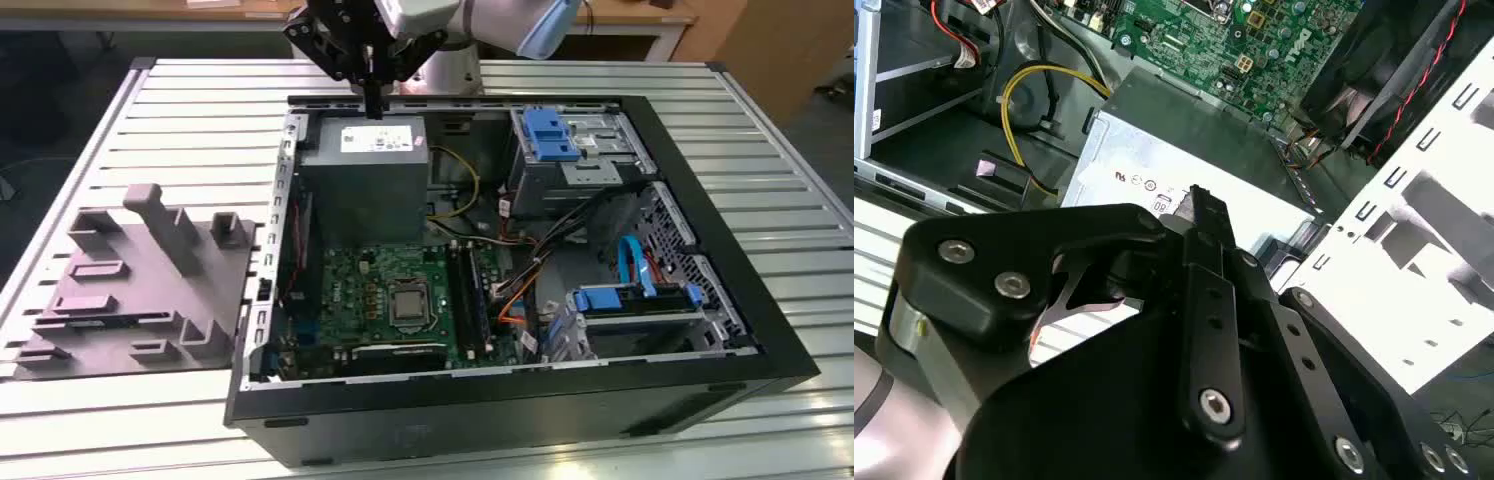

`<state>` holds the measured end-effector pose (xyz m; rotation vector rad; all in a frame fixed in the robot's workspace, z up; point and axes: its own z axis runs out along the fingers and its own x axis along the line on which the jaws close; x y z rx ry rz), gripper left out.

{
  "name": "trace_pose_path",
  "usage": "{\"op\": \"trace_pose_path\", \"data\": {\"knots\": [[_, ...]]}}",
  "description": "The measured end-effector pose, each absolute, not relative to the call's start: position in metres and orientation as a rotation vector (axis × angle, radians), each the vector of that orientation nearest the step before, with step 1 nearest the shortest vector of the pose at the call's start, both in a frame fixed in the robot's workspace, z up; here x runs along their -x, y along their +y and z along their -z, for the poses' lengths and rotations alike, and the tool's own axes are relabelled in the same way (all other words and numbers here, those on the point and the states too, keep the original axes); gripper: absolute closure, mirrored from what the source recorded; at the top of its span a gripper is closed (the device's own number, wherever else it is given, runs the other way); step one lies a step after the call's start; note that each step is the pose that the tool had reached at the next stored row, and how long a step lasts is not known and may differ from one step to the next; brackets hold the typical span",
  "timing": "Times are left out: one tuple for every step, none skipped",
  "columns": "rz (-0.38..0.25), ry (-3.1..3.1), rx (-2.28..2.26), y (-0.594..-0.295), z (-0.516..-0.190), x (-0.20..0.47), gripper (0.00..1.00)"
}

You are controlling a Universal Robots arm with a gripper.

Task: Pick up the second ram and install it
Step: 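Reach for the second ram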

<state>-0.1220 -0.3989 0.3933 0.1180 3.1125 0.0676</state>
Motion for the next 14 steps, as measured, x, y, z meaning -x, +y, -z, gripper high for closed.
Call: {"op": "trace_pose_path", "data": {"knots": [[-0.068, 3.112, -0.118, -0.3989, -0.3933, 0.122, 0.9], [-0.068, 3.112, -0.118, -0.3989, -0.3933, 0.122, 0.9], [-0.068, 3.112, -0.118, -0.3989, -0.3933, 0.122, 0.9], [-0.068, 3.112, -0.118, -0.3989, -0.3933, 0.122, 0.9], [-0.068, 3.113, -0.118, -0.3989, -0.3933, 0.122, 0.9], [-0.068, 3.112, -0.118, -0.3989, -0.3933, 0.122, 0.9], [-0.068, 3.112, -0.118, -0.3989, -0.3933, 0.122, 0.9], [-0.068, 3.112, -0.118, -0.3989, -0.3933, 0.122, 0.9], [-0.068, 3.112, -0.118, -0.3989, -0.3933, 0.122, 0.9], [-0.068, 3.112, -0.118, -0.3989, -0.3933, 0.1221, 0.9], [-0.067, 3.113, -0.118, -0.3989, -0.3933, 0.1226, 0.9], [-0.068, 3.113, -0.118, -0.3989, -0.3933, 0.1234, 0.9], [-0.068, 3.112, -0.118, -0.399, -0.3933, 0.1243, 0.9], [-0.068, 3.112, -0.118, -0.399, -0.3933, 0.1253, 0.9]]}}
